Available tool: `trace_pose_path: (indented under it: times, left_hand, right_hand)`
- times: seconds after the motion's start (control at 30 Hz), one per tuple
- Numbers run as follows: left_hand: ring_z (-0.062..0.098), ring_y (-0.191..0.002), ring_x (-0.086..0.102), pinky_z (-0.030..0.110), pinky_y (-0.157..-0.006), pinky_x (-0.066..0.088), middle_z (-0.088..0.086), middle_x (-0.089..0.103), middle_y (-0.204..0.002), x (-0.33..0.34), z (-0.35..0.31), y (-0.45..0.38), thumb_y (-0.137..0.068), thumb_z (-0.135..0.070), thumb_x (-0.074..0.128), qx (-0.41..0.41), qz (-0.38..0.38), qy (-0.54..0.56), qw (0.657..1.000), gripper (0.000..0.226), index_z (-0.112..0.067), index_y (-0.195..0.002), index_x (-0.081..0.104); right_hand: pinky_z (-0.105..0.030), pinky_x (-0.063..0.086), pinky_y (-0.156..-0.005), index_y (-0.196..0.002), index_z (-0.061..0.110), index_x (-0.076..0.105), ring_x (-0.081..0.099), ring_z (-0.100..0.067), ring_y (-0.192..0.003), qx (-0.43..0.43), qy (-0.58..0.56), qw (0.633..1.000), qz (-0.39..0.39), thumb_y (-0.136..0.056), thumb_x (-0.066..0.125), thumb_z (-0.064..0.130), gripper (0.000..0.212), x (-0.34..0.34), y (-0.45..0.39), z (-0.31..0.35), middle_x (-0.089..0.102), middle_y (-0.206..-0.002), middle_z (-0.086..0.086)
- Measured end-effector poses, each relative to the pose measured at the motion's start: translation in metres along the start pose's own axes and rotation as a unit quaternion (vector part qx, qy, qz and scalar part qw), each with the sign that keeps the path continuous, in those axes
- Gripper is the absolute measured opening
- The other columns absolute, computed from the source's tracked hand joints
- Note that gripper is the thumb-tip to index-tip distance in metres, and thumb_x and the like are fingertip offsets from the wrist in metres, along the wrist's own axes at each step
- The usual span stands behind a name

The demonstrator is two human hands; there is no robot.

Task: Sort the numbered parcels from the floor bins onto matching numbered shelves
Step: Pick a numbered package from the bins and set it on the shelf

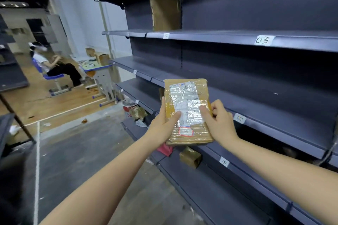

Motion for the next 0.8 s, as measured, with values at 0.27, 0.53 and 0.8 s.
trace_pose_path:
  times: [0.27, 0.53, 0.8]
  left_hand:
    - [0.011, -0.104, 0.058, 0.023, -0.090, 0.038, -0.013, 0.056, -0.123, -0.107, 0.045, -0.027, -0.101, -0.045, 0.038, 0.015, 0.012, 0.010, 1.000, 0.059, -0.044, -0.152, 0.007]
    - [0.022, -0.121, 0.056, 0.032, -0.104, 0.038, -0.004, 0.056, -0.136, -0.182, 0.115, -0.090, -0.099, -0.054, 0.034, -0.024, -0.003, -0.005, 1.000, 0.059, -0.050, -0.150, 0.006]
    - [0.022, -0.121, 0.056, 0.040, -0.108, 0.038, -0.006, 0.058, -0.135, -0.239, 0.172, -0.190, -0.093, -0.066, 0.033, -0.047, -0.015, -0.025, 0.998, 0.060, -0.056, -0.147, 0.007]
  right_hand:
    - [-0.036, 0.037, -0.058, -0.075, 0.025, 0.036, 0.042, -0.012, -0.057, 0.022, -0.022, 1.000, -0.005, -0.091, 0.055, 0.051, 0.036, 0.112, -0.012, 0.045, 0.048, -0.059, 0.005]
    - [-0.035, 0.035, -0.058, -0.074, 0.025, 0.034, 0.036, -0.011, -0.055, -0.006, -0.018, 1.000, -0.002, -0.091, 0.058, 0.046, 0.036, 0.210, -0.059, 0.068, 0.043, -0.057, 0.008]
    - [-0.034, 0.031, -0.055, -0.077, 0.020, 0.036, 0.033, -0.008, -0.050, -0.018, -0.024, 1.000, -0.002, -0.091, 0.059, 0.041, 0.035, 0.306, -0.141, 0.058, 0.037, -0.054, 0.008]
Point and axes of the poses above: each hand's wrist, its own y-axis away from the middle knuckle, its own x-axis out of the palm, z = x × y, the point moved 6 cm from there along -y, towards the middle knuckle
